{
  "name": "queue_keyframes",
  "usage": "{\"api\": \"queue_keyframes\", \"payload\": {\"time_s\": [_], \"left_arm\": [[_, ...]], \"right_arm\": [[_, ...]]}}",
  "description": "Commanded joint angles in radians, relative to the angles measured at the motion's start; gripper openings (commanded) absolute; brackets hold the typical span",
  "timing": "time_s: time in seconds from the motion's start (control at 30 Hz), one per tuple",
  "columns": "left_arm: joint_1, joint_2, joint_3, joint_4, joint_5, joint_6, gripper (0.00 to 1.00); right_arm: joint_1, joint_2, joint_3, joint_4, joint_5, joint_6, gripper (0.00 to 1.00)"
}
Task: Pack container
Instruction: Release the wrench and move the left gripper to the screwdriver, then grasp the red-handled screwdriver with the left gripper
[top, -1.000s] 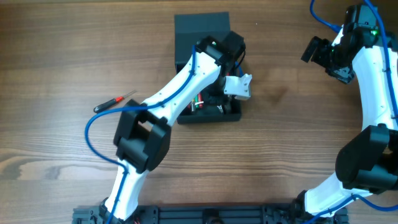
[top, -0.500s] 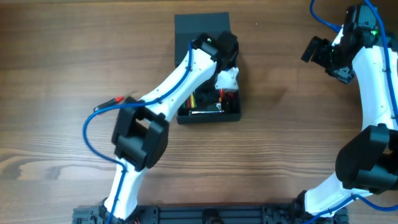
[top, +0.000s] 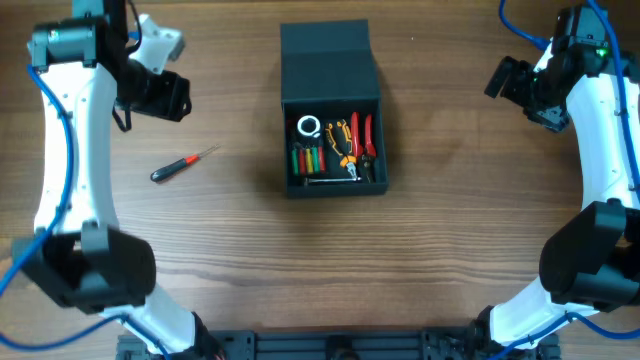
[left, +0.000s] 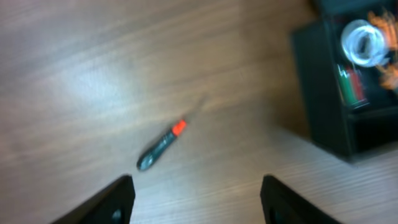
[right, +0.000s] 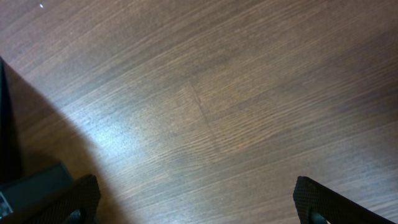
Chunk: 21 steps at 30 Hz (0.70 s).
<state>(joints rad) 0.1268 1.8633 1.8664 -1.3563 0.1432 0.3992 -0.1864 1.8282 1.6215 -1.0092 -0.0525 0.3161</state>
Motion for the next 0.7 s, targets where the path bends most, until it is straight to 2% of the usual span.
{"api": "queue_keyframes", "payload": {"time_s": [0.0, 0.03, 0.17, 0.3, 0.37, 0.47, 0.5, 0.67], "left_arm": [[0.061, 0.095, -0.16, 0.046, 0.043, -0.127, 0.66], [0.061, 0.117, -0.198, 0.059, 0.041, -0.125, 0.66], [0.06, 0.165, -0.305, 0.077, -0.039, 0.029, 0.75], [0.061, 0.168, -0.341, 0.12, -0.051, 0.343, 0.72], [0.061, 0.168, -0.343, 0.169, -0.051, 0.483, 0.67], [0.061, 0.176, -0.343, 0.203, -0.052, 0.63, 0.64], [0.061, 0.182, -0.343, 0.203, -0.068, 0.671, 0.63], [0.062, 0.231, -0.344, 0.205, -0.16, 0.701, 0.63]], "right_arm": [[0.002, 0.012, -0.011, 0.004, -0.009, 0.002, 1.0], [0.002, 0.012, -0.011, 0.003, -0.009, 0.001, 1.0], [0.002, 0.012, -0.011, 0.006, -0.01, 0.002, 1.0], [0.002, 0.012, -0.011, 0.014, -0.009, 0.001, 1.0], [0.002, 0.012, -0.011, 0.014, -0.009, -0.001, 1.0], [0.002, 0.012, -0.011, 0.014, -0.008, -0.003, 1.0], [0.002, 0.012, -0.011, 0.014, -0.007, -0.002, 1.0], [0.002, 0.012, -0.011, 0.024, 0.018, -0.002, 1.0]]}}
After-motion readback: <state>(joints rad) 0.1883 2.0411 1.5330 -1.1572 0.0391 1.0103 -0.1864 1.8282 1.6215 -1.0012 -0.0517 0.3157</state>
